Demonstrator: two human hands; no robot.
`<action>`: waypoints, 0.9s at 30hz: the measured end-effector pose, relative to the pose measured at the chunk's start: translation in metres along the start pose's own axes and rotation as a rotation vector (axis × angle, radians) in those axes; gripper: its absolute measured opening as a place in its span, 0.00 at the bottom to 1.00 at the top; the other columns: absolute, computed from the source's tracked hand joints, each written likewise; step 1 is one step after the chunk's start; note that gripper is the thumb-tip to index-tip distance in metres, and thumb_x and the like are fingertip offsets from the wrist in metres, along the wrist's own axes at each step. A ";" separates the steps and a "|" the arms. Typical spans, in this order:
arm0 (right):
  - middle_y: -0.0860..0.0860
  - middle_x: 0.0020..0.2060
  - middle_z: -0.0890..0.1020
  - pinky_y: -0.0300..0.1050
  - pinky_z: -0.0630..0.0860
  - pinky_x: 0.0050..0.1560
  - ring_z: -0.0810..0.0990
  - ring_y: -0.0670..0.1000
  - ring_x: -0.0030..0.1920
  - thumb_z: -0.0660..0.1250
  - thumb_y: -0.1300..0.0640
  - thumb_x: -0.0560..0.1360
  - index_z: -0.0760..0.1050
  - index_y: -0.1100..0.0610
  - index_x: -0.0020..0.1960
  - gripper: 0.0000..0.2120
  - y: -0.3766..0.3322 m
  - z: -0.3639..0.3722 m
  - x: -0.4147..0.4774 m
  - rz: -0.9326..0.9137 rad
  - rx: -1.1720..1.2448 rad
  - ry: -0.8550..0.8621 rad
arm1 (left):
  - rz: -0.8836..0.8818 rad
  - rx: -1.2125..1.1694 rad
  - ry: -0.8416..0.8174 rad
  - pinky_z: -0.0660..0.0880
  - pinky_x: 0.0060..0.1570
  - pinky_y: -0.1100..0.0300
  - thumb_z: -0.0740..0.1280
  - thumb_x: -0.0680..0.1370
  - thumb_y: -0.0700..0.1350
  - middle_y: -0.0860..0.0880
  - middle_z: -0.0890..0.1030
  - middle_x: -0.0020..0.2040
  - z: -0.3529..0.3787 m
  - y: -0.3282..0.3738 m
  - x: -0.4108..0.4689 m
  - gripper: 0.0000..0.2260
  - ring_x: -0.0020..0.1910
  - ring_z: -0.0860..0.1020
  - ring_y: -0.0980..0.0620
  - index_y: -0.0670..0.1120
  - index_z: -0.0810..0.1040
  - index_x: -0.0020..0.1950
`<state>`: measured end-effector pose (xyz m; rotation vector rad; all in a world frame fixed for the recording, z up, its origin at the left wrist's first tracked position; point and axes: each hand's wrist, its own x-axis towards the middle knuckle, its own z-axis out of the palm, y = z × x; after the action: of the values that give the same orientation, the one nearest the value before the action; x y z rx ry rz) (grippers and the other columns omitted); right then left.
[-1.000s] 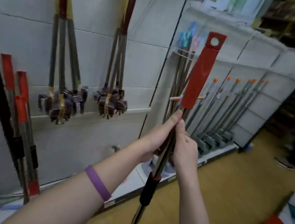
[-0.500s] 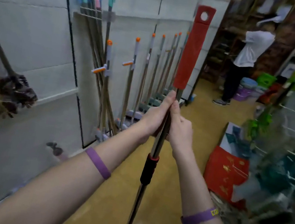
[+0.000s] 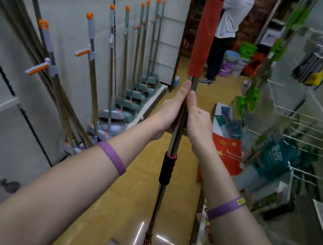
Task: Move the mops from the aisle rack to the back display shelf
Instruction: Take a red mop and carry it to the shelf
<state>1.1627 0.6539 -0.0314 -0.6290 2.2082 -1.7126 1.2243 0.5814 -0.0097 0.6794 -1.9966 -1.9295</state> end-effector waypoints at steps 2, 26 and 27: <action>0.51 0.35 0.86 0.57 0.81 0.55 0.85 0.54 0.45 0.54 0.25 0.73 0.82 0.54 0.35 0.36 0.001 0.005 0.022 -0.007 -0.032 0.011 | -0.006 -0.005 -0.026 0.81 0.42 0.53 0.51 0.58 0.80 0.47 0.86 0.43 -0.006 -0.001 0.025 0.45 0.41 0.85 0.50 0.47 0.83 0.51; 0.50 0.44 0.83 0.64 0.76 0.61 0.83 0.55 0.51 0.52 0.22 0.70 0.77 0.47 0.37 0.31 0.015 0.082 0.350 -0.033 -0.023 0.060 | 0.030 -0.074 -0.137 0.79 0.52 0.50 0.55 0.73 0.74 0.50 0.87 0.46 -0.066 0.021 0.359 0.33 0.48 0.84 0.50 0.49 0.85 0.48; 0.51 0.43 0.82 0.65 0.77 0.61 0.82 0.56 0.50 0.54 0.23 0.70 0.76 0.46 0.37 0.28 0.016 0.082 0.365 -0.019 0.004 0.053 | 0.032 -0.064 -0.124 0.79 0.54 0.50 0.55 0.73 0.74 0.50 0.87 0.46 -0.064 0.022 0.376 0.33 0.48 0.84 0.50 0.49 0.85 0.48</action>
<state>0.8816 0.4068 -0.0510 -0.6121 2.2406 -1.7625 0.9344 0.3331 -0.0287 0.5211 -1.9934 -2.0531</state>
